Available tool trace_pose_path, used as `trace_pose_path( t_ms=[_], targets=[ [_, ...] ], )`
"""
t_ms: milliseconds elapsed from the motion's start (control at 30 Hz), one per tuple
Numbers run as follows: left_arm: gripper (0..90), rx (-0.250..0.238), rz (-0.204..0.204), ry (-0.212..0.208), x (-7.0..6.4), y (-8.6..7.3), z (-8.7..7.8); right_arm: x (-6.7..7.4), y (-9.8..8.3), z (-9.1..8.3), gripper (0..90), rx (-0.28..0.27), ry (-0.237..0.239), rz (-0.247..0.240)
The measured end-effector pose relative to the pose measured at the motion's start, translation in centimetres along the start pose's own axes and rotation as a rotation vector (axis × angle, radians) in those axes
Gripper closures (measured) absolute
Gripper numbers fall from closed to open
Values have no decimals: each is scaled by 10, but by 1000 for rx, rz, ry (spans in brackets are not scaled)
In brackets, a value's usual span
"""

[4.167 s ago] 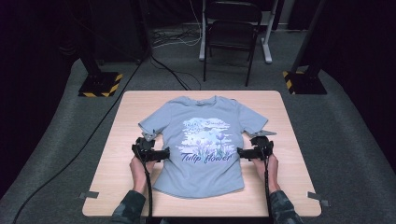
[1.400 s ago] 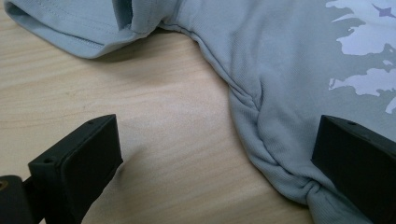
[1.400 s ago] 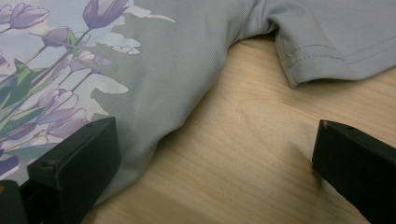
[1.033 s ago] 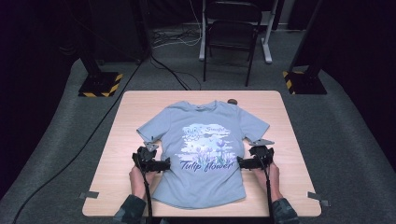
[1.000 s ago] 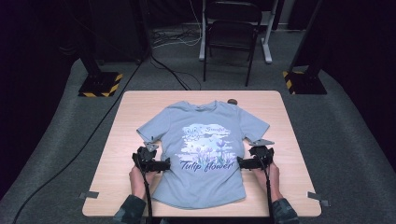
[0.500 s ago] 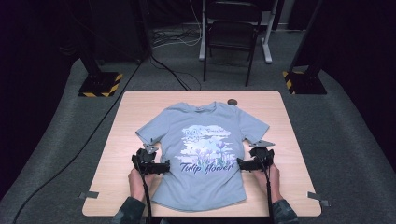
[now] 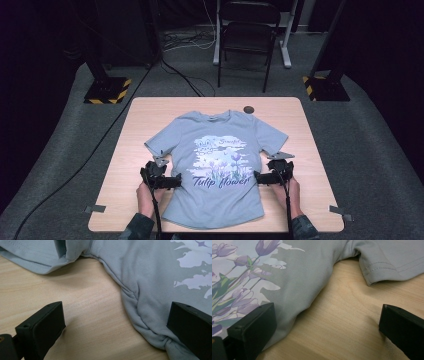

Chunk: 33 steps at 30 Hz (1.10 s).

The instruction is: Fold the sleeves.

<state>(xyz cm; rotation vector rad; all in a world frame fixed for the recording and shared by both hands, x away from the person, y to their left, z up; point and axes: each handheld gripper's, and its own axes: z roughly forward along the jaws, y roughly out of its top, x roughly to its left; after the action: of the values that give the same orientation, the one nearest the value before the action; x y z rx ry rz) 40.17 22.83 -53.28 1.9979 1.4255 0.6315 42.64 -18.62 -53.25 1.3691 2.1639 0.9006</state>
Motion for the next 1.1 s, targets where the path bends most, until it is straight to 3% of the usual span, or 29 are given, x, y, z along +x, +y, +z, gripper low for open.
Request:
trace_pose_path(
  t_ms=[1100],
  targets=[
    [9, 0, 7, -12, -3, -13, -12, 8, -11, -11, 2, 1, 14, -16]
  ],
)
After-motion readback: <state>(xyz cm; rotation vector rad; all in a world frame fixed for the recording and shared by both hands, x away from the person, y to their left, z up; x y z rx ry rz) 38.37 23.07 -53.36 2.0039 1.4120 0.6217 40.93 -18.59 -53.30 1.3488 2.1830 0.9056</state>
